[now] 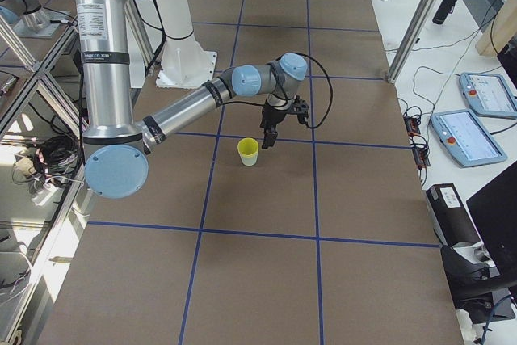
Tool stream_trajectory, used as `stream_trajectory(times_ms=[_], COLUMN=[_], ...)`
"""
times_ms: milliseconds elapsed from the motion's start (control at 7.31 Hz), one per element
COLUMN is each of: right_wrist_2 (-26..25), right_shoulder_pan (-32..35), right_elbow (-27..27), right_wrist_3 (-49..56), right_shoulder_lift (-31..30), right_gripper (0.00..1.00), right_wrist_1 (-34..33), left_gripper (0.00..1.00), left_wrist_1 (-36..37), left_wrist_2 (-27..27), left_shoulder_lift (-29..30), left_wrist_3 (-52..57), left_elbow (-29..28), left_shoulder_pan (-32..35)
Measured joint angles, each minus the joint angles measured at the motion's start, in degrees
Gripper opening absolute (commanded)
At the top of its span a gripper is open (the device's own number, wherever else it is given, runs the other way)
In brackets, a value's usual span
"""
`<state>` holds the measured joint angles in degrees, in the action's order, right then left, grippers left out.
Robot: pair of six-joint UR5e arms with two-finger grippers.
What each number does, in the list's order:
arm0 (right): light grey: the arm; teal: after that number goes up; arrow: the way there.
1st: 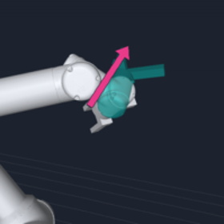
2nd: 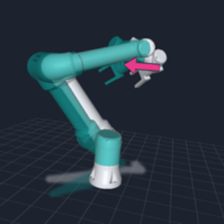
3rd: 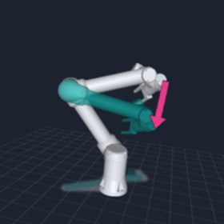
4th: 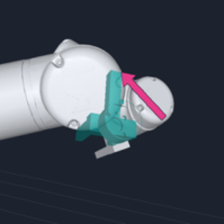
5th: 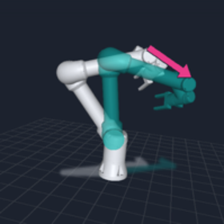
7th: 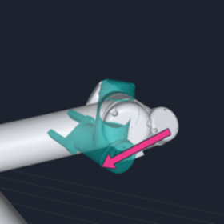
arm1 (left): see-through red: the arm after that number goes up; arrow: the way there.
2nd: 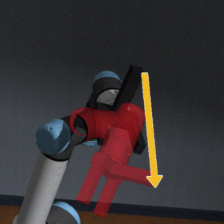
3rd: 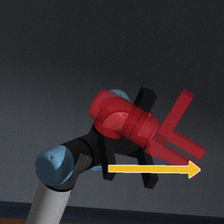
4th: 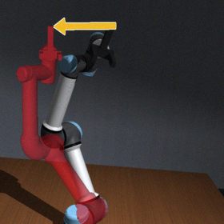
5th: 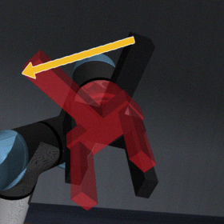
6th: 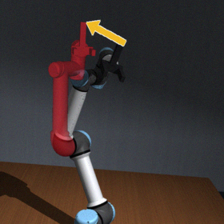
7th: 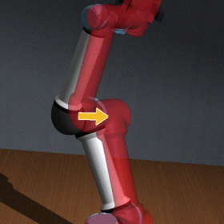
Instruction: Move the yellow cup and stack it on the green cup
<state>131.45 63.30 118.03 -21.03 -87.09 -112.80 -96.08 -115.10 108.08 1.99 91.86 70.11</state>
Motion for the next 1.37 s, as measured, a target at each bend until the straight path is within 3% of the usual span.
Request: stream_trajectory(times_ms=[274, 684, 958, 1368], right_wrist_2=[-0.14, 0.51, 0.74, 0.67], right_shoulder_pan=[8.53, 18.36, 20.45, 21.51], right_elbow=[-1.88, -4.06, -5.33, -8.32], right_wrist_3=[0.40, 0.55, 0.62, 6.66], right_shoulder_lift=[2.88, 1.82, -1.61, -6.41], right_gripper=[1.00, 1.00, 1.00, 1.00], right_wrist_1=[0.60, 6.17, 11.26, 13.83], left_gripper=[1.00, 1.00, 1.00, 1.00], left_wrist_1=[4.95, 5.03, 4.59, 3.01], left_wrist_2=[-1.01, -9.10, -11.03, -11.49], left_shoulder_lift=[-1.14, -9.14, -12.67, -16.55], left_wrist_3=[9.91, 14.86, 12.44, 11.26], left_elbow=[-0.18, -0.23, -0.23, 0.15], left_shoulder_pan=[5.59, 18.11, 20.77, 21.17])
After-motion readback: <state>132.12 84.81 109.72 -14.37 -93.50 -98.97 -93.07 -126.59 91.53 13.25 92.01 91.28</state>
